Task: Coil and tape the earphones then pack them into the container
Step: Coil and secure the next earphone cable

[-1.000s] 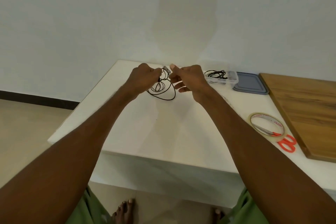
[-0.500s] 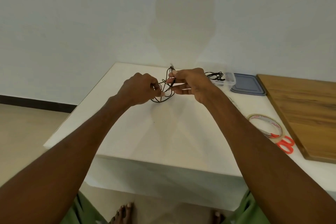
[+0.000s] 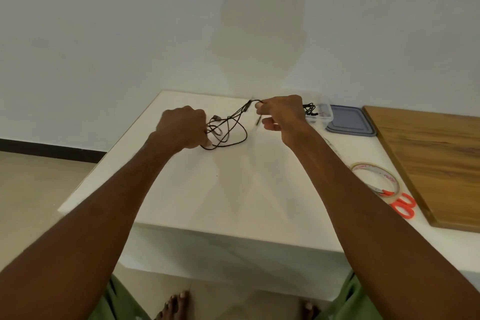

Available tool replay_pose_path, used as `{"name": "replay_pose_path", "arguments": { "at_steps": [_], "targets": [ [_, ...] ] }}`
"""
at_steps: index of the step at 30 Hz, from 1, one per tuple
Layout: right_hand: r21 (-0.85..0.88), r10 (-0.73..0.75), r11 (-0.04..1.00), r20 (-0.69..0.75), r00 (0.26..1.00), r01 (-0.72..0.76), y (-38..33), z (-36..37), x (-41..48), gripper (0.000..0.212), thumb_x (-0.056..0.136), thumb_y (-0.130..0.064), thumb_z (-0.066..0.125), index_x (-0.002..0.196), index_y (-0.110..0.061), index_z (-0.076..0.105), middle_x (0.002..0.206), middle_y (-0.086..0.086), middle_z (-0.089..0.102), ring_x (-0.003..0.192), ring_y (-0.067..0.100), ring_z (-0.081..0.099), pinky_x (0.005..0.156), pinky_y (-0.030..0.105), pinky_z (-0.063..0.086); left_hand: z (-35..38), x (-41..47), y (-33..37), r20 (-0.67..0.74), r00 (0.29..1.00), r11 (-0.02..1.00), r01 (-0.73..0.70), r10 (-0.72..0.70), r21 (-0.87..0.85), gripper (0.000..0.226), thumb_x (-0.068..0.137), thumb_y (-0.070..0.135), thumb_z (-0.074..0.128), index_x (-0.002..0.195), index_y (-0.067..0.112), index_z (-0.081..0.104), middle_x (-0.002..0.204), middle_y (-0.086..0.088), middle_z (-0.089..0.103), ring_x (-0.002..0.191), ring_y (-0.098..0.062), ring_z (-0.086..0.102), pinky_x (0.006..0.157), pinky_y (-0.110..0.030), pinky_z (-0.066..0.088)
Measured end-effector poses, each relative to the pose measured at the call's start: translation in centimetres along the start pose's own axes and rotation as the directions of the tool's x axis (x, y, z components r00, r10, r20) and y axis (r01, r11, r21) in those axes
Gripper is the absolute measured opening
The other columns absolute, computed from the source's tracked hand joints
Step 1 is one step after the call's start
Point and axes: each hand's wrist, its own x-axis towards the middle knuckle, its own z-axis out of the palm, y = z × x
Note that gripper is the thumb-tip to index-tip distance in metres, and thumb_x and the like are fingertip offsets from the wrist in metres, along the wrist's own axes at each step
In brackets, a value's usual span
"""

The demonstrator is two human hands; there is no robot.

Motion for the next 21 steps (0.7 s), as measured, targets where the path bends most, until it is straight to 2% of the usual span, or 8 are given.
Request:
{"name": "replay_pose_path", "arguments": {
  "at_steps": [3,5,8,12,14,16,18,21],
  "targets": [
    [0.184,0.095,0.976,0.101,0.990,-0.113,-0.3,-0.9,0.2,0.010,0.088,-0.007,0.064,0.095,-0.002,0.069,0.073,0.004,0.064,0.065,0.017,0.059,0.061,0.025,0.050,-0.8,-0.2,-1.3,0.011,0.993,0.993,0.115,-0.115,0.019,0.048,0.075,0.057,0.075,0.109,0.024,0.067,0.090,0.002,0.063,0.092,-0.022,0.062,0.073,-0.031,0.038],
    [0.246,0.118,0.957,0.154,0.981,-0.154,-0.4,-1.3,0.2,0.012,0.093,-0.008,0.056,0.092,-0.004,0.068,0.061,0.001,0.053,0.057,0.016,0.053,0.057,0.025,0.047,-1.5,-0.2,-1.8,0.052,0.994,0.962,0.106,-0.096,-0.250,0.053,0.061,0.065,0.081,0.099,0.029,0.072,0.075,0.011,0.067,0.080,-0.011,0.061,0.070,-0.027,0.040],
    [0.001,0.023,1.000,0.216,0.976,-0.023,-0.6,-1.1,-0.4,0.014,0.093,-0.007,0.054,0.092,-0.003,0.068,0.053,-0.001,0.041,0.047,0.014,0.042,0.050,0.023,0.038,-2.8,-0.7,-0.7,-0.029,1.000,0.614,-0.029,0.011,-0.788,0.069,0.052,0.066,0.085,0.110,0.033,0.069,0.071,0.019,0.070,0.061,0.007,0.059,0.062,-0.021,0.042],
    [0.102,-0.026,0.994,0.631,0.775,-0.050,-2.0,-0.7,-1.7,0.018,0.100,-0.016,0.049,0.091,-0.007,0.062,0.053,-0.004,0.035,0.044,0.012,0.037,0.050,0.025,0.038,-3.0,-1.1,1.9,-0.172,0.972,0.479,-0.227,0.157,-0.848,0.064,0.077,0.030,0.082,0.134,0.031,0.053,0.119,0.021,0.065,0.072,-0.006,0.070,0.052,-0.016,0.047],
    [0.279,-0.085,0.943,0.731,0.677,-0.182,-2.6,-0.8,-1.9,0.020,0.102,-0.018,0.045,0.088,-0.008,0.057,0.051,-0.005,0.035,0.044,0.010,0.035,0.048,0.024,0.038,-2.8,-1.3,2.8,-0.157,0.968,0.444,-0.231,0.197,-0.866,0.030,0.087,0.016,0.068,0.117,0.019,0.064,0.102,0.014,0.072,0.066,-0.010,0.071,0.046,-0.018,0.045],
    [0.450,-0.174,0.829,0.773,0.610,-0.333,-3.0,-0.6,-2.3,0.022,0.103,-0.018,0.041,0.089,-0.008,0.054,0.051,-0.005,0.038,0.044,0.009,0.038,0.047,0.023,0.037,-2.6,-1.6,3.6,-0.154,0.971,0.450,-0.221,0.181,-0.865,0.008,0.092,0.014,0.061,0.094,0.015,0.069,0.071,0.009,0.072,0.056,-0.010,0.064,0.045,-0.018,0.043],
    [0.587,-0.265,0.700,0.743,0.614,-0.408,-3.4,-0.3,-2.7,0.021,0.103,-0.018,0.041,0.098,-0.005,0.058,0.059,-0.002,0.053,0.053,0.011,0.052,0.051,0.022,0.044,-2.3,-1.9,4.6,-0.126,0.966,0.541,-0.232,0.227,-0.808,0.015,0.093,0.015,0.060,0.084,0.020,0.071,0.062,0.015,0.070,0.050,-0.006,0.059,0.045,-0.013,0.042],
    [0.668,-0.327,0.727,0.540,0.776,-0.159,-3.4,0.2,-2.2,0.029,0.102,-0.020,0.046,0.115,0.000,0.063,0.093,0.008,0.074,0.087,0.023,0.072,0.077,0.029,0.059,-1.8,-2.5,6.2,0.044,0.913,0.692,-0.276,0.406,-0.667,0.008,0.093,0.019,0.066,0.096,0.017,0.074,0.081,0.014,0.076,0.048,-0.002,0.060,0.051,-0.015,0.049]
  ]
}}
